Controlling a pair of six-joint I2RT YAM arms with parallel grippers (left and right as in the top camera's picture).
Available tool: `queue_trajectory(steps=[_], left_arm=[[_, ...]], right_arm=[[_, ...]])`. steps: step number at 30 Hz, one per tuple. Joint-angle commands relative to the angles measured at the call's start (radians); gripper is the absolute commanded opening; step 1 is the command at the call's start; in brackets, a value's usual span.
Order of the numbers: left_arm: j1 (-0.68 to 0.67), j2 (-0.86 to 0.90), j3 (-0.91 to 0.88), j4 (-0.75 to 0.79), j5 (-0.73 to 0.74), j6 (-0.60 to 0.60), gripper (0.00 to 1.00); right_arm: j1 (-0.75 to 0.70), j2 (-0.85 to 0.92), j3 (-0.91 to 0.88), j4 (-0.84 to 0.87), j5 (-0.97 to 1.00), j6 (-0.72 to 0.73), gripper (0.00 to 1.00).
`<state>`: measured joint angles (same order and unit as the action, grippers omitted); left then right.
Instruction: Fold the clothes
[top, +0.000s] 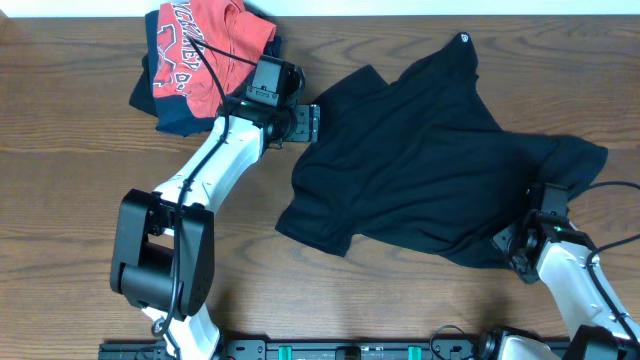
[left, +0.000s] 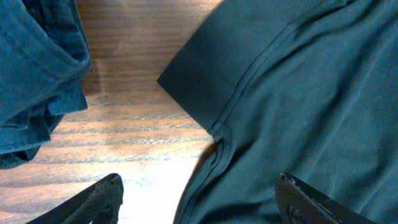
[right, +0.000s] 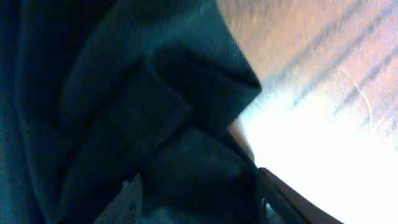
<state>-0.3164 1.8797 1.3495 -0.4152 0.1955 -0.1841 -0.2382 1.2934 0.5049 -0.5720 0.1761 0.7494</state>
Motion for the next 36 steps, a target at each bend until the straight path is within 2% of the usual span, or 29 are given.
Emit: queue_trajectory(steps=[1,6,13,17,27,28,30,31,34,36], left_arm=[[-0.004,-0.003,0.002,0.003,0.001,-0.009,0.80],[-0.004,0.012,0.002,0.003,0.001,-0.009,0.80],[-0.004,0.066,0.002,0.002,0.002,-0.010,0.80],[-0.004,0.073,0.002,0.001,0.002,-0.009,0.80],[-0.004,0.073,0.003,0.002,0.002,-0.010,0.80],[-0.004,0.073,0.003,0.002,0.002,-0.010,0.80],[-0.004,0.073,0.003,0.002,0.002,-0.010,0.80],[-0.004,0.073,0.003,0.003,0.002,-0.009,0.80],[-0.004,0.073,0.003,0.006,0.002,-0.009,0.80],[-0.004,0.073,0.003,0.007,0.002,-0.009,0.80]], right_arm=[[-0.047,0.008,-0.001,0.027,-0.020,-0.021,0.47],[-0.127,0.008,-0.001,0.066,-0.082,-0.102,0.24],[-0.170,0.008,0.001,0.060,-0.144,-0.195,0.01],[-0.169,0.007,0.046,-0.015,-0.163,-0.228,0.01],[-0.193,0.006,0.435,-0.590,-0.151,-0.282,0.01],[-0.196,0.006,0.452,-0.629,-0.161,-0.297,0.02],[-0.196,0.007,0.457,-0.693,-0.219,-0.353,0.12],[-0.196,0.007,0.454,-0.700,-0.255,-0.356,0.12],[-0.196,0.007,0.449,-0.757,-0.343,-0.373,0.09],[-0.196,0.006,0.449,-0.797,-0.375,-0.373,0.01]])
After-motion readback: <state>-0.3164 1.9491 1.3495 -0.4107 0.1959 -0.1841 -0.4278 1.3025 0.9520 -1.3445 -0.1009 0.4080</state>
